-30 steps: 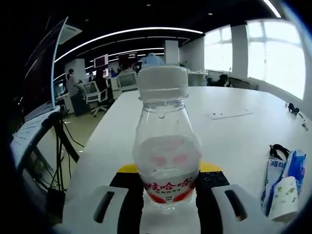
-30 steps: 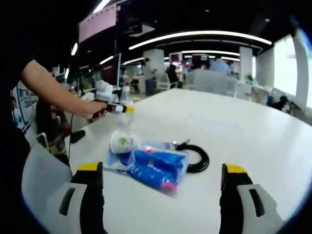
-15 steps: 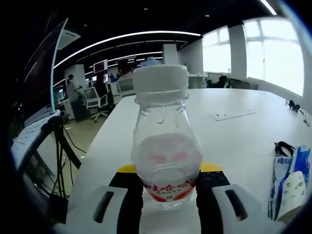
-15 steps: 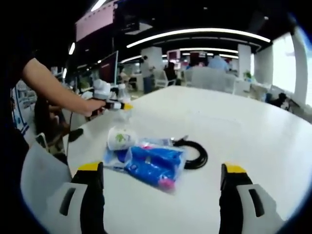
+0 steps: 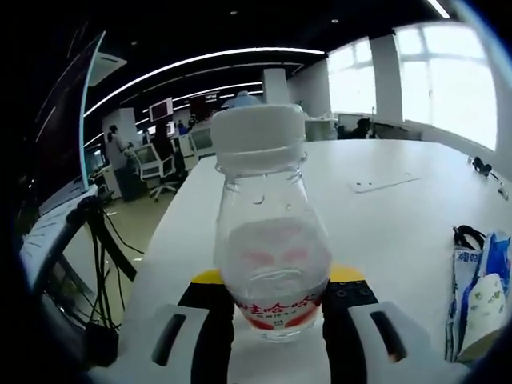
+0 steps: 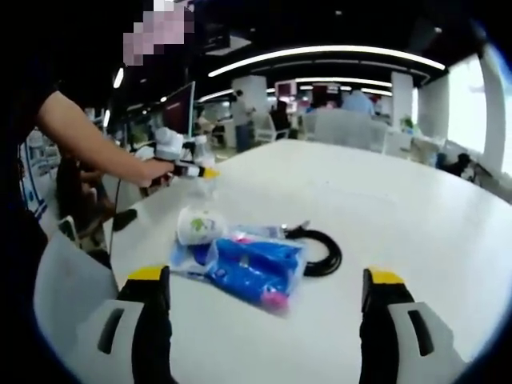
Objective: Arrange the tabletop items into an orderly group along one side of the table until the central work area is clear of visible clutter.
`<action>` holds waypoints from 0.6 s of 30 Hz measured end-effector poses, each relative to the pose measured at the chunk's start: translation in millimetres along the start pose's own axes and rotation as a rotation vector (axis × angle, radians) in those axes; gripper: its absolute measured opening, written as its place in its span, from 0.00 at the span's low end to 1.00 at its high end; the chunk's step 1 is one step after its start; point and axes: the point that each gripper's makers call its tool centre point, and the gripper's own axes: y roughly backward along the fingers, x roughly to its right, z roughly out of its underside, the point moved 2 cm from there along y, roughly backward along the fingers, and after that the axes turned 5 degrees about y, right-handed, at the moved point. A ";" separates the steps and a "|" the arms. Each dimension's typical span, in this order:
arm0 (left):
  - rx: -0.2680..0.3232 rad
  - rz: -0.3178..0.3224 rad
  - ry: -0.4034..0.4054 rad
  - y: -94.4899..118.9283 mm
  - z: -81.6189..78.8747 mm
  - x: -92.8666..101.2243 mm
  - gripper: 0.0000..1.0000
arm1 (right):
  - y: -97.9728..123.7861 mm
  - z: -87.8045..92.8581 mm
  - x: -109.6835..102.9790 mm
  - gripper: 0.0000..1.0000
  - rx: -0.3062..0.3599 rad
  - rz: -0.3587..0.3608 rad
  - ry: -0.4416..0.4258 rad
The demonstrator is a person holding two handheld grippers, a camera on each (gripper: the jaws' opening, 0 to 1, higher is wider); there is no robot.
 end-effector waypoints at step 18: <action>-0.014 -0.006 -0.035 11.2 0.1 -1.0 0.52 | 4.2 -4.8 1.0 0.98 0.017 0.011 -0.003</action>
